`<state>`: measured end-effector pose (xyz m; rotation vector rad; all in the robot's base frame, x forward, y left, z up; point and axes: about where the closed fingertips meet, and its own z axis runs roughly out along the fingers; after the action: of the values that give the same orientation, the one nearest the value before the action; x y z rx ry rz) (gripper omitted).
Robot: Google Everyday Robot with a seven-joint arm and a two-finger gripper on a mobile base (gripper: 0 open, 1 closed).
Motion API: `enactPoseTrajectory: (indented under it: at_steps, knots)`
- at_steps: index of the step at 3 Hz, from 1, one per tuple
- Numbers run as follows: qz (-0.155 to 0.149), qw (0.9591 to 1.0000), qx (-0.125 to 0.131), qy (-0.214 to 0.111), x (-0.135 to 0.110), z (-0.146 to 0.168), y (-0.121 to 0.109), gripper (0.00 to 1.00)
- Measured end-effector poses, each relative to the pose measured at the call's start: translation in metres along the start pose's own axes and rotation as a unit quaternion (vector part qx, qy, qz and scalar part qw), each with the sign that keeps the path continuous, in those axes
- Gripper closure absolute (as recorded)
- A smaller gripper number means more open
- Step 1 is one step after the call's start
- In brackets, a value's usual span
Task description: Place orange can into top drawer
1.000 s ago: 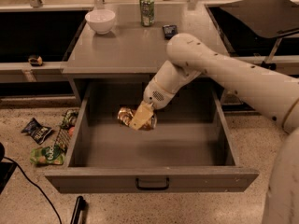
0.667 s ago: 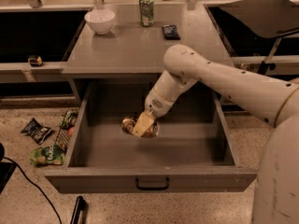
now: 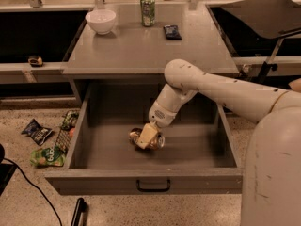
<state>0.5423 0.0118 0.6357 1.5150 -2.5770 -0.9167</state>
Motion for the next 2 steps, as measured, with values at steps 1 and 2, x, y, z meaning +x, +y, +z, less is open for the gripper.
enactPoseTrajectory:
  at_steps: [1,2]
  knots:
    - [0.023,0.9997,-0.007,0.010,0.0095,0.0076,-0.0082,0.59]
    - [0.036,0.9992,-0.008,0.016,0.0151,0.0100,-0.0126,0.34]
